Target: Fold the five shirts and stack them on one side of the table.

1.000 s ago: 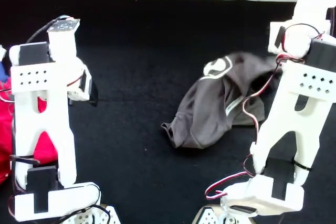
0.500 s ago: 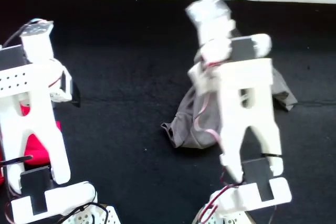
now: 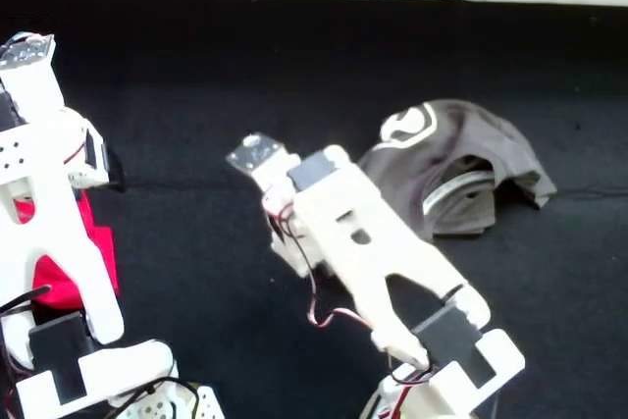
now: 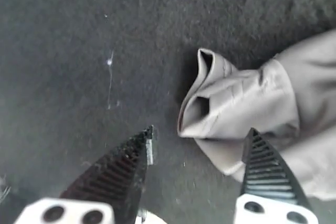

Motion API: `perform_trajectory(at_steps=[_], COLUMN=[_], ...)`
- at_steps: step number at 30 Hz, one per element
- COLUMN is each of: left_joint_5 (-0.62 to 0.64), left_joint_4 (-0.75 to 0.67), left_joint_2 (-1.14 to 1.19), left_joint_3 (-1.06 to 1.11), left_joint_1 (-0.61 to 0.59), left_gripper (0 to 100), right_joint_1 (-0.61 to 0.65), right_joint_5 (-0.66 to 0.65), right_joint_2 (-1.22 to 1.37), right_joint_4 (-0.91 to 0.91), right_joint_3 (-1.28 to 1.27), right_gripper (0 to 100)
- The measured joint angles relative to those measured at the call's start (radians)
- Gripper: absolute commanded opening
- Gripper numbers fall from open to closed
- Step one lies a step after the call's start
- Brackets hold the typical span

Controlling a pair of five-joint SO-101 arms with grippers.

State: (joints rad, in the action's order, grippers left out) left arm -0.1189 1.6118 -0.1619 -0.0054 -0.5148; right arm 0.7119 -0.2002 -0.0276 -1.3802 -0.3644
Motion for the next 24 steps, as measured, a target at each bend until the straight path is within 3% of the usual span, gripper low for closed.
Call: perform_trajectory(at_steps=[8,11,14,20,24], left_joint_5=[0.000,0.000,0.000,0.000,0.000], left_joint_4=[0.000,0.000,0.000,0.000,0.000], left_joint_2=[0.000,0.000,0.000,0.000,0.000], left_joint_3=[0.000,0.000,0.000,0.000,0.000], left_joint_1=[0.000,0.000,0.000,0.000,0.000], left_gripper=[20,20,20,20,20], right_joint_1=[0.002,-0.012,-0.069,-0.235,-0.339], right_joint_5=[0.006,0.006,0.006,0.006,0.006], right_joint_2=[0.000,0.000,0.000,0.000,0.000], right_joint_4=[0.183,0.253,0.307,0.333,0.215], right_joint_3=[-0.169,-0.230,-0.244,-0.233,-0.097], right_gripper=[24.8,15.5,0.0,0.7,0.7])
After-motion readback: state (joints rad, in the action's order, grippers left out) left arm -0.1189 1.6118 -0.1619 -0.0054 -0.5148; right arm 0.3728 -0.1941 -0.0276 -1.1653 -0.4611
